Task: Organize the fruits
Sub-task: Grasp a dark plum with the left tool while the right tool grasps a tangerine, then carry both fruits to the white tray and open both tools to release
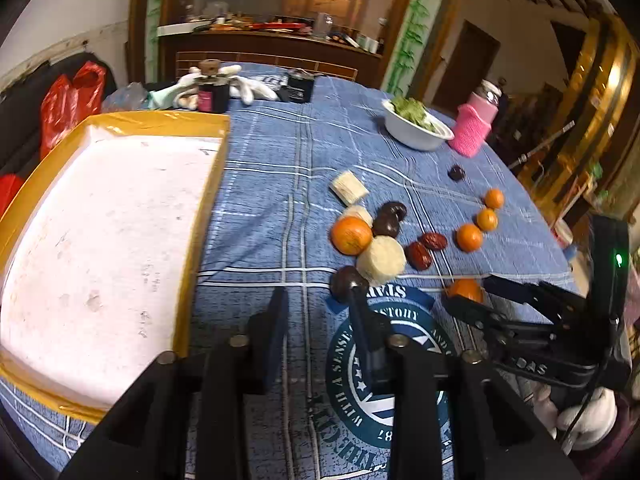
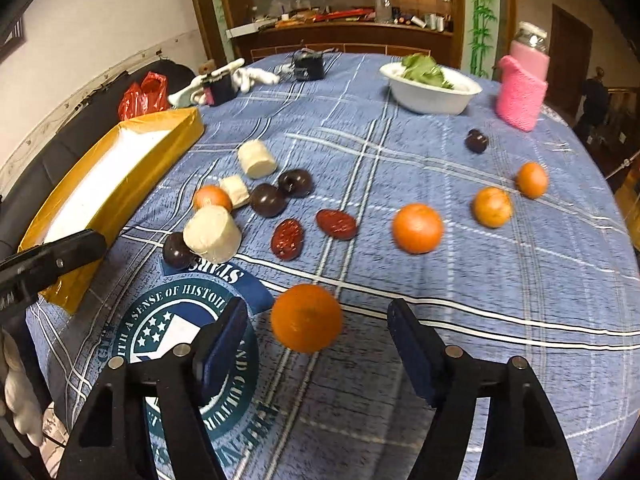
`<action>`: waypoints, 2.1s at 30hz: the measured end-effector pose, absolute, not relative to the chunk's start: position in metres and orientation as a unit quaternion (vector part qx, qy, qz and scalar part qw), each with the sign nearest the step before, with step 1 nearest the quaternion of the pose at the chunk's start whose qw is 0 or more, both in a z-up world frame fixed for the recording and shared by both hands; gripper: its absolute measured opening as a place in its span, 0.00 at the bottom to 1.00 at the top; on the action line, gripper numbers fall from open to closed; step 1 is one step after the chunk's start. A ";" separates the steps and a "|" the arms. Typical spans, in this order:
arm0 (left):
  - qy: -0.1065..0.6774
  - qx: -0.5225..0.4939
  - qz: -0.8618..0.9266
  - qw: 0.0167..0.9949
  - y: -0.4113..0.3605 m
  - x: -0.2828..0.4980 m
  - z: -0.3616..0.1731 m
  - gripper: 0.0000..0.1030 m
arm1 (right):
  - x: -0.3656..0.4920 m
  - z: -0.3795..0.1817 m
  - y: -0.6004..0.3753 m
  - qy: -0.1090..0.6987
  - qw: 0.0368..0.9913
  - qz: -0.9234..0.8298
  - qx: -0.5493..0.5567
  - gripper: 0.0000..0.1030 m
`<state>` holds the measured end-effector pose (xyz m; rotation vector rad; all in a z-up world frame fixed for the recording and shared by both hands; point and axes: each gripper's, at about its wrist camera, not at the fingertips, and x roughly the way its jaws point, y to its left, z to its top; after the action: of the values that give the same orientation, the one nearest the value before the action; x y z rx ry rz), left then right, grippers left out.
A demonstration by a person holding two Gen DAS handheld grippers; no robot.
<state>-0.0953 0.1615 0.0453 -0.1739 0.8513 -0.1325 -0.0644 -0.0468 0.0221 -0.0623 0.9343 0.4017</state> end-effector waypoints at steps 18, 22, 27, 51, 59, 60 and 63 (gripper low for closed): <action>0.463 0.016 -0.108 0.880 0.121 -0.046 0.009 0.39 | -0.051 0.012 -0.070 0.459 0.849 0.247 0.080 0.41; 0.464 0.041 -0.099 0.879 0.112 -0.043 0.006 0.43 | -0.052 0.012 -0.071 0.460 0.848 0.250 0.084 0.41; 0.459 0.069 -0.060 0.884 0.108 -0.046 0.007 0.26 | -0.052 0.012 -0.071 0.460 0.848 0.251 0.084 0.41; 0.355 -0.150 0.085 0.919 0.305 -0.118 0.071 0.26 | -0.083 0.078 0.025 0.432 0.841 0.324 0.024 0.40; 0.358 -0.182 0.133 0.906 0.357 -0.132 0.057 0.26 | -0.087 0.077 0.149 0.441 0.799 0.409 -0.024 0.40; 0.359 -0.187 0.135 0.905 0.364 -0.133 0.054 0.26 | -0.088 0.074 0.161 0.444 0.794 0.414 -0.031 0.40; 0.357 -0.205 0.136 0.901 0.377 -0.138 0.052 0.28 | -0.089 0.061 0.190 0.448 0.789 0.417 -0.057 0.41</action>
<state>-0.1377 0.3773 0.0518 -0.4241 0.7382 0.2808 -0.0887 0.1901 0.0606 -0.1218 0.9651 0.8978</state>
